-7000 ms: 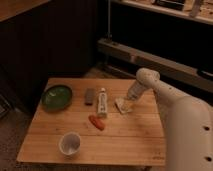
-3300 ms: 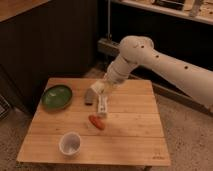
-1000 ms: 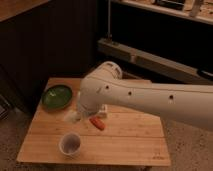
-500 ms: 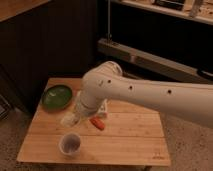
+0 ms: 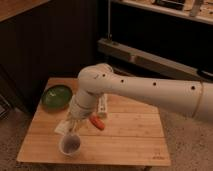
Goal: Place the white sponge in the ceramic cup
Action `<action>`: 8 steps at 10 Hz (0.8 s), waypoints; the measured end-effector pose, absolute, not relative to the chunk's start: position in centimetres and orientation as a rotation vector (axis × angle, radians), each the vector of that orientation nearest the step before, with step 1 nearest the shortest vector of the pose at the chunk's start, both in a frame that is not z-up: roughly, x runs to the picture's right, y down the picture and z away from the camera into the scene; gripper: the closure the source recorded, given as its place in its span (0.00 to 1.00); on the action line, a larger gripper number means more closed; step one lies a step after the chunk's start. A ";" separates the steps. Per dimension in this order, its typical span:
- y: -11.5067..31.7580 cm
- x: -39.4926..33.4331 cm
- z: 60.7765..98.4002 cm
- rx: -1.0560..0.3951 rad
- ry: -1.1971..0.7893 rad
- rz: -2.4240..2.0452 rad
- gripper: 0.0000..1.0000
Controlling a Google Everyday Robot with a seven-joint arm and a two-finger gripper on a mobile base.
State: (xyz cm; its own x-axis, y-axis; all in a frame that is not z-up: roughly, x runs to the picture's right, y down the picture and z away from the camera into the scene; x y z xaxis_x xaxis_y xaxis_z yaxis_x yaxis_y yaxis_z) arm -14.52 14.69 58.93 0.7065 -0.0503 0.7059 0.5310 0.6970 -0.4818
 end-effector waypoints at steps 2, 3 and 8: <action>15.4 -14.6 59.1 -0.783 -0.769 -0.370 1.00; 15.8 -14.8 59.1 -0.810 -0.793 -0.385 1.00; 17.8 -16.2 59.2 -0.928 -0.862 -0.552 1.00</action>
State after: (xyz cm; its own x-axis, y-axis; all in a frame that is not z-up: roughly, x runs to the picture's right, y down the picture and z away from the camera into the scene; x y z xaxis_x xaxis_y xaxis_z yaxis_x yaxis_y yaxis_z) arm -16.22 17.75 59.19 0.5540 -0.0521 0.8309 0.7329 0.5039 -0.4570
